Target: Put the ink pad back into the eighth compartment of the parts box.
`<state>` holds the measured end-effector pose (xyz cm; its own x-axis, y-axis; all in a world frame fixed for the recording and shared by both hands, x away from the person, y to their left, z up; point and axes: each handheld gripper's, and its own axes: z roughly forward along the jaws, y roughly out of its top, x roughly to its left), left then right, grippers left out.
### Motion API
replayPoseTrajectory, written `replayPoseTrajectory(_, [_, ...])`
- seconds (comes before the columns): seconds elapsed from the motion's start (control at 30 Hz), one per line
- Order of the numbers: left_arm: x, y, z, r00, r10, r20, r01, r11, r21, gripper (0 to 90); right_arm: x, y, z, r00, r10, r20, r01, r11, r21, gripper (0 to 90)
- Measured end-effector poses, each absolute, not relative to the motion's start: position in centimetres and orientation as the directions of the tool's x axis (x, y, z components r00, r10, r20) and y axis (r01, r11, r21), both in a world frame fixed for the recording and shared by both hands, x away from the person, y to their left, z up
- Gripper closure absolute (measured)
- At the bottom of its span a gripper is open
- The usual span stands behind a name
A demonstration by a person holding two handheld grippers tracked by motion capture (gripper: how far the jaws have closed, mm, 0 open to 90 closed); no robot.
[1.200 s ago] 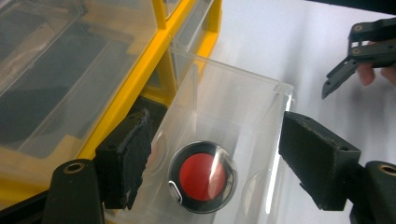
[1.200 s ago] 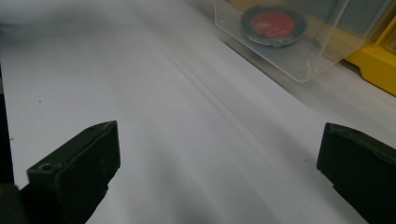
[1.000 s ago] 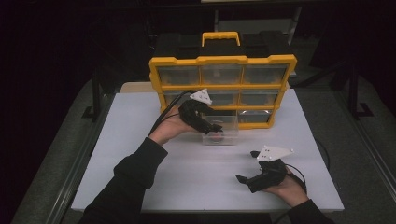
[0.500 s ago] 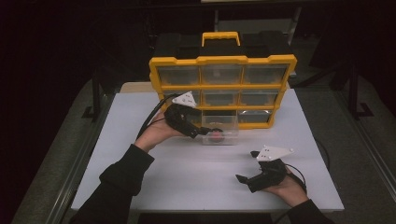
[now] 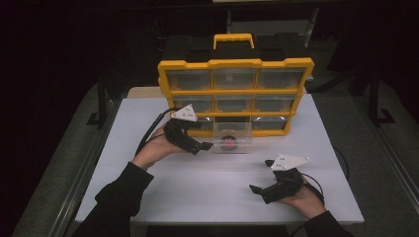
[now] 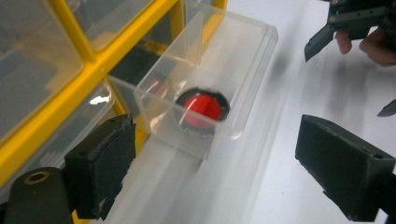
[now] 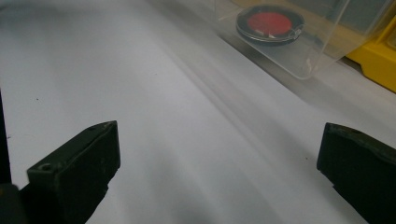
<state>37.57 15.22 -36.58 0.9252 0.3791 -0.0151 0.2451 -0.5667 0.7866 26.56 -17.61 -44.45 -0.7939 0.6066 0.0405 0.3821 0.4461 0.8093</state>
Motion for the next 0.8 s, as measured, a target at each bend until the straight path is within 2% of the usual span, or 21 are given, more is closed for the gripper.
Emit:
replayPoseTrajectory(0.47, [35.8, 16.3, -39.0, 0.914, 0.406, -0.013, 0.263, -0.567, 0.781, 0.3, 26.5, -17.6, -44.4, -0.794, 0.607, 0.038, 0.380, 0.447, 0.810, 0.0])
replayPoseTrajectory(0.8, [34.2, 17.6, -41.0, 0.909, 0.417, -0.019, 0.264, -0.541, 0.798, 0.0, 26.5, -17.6, -44.4, -0.794, 0.607, 0.038, 0.380, 0.447, 0.810, 0.0])
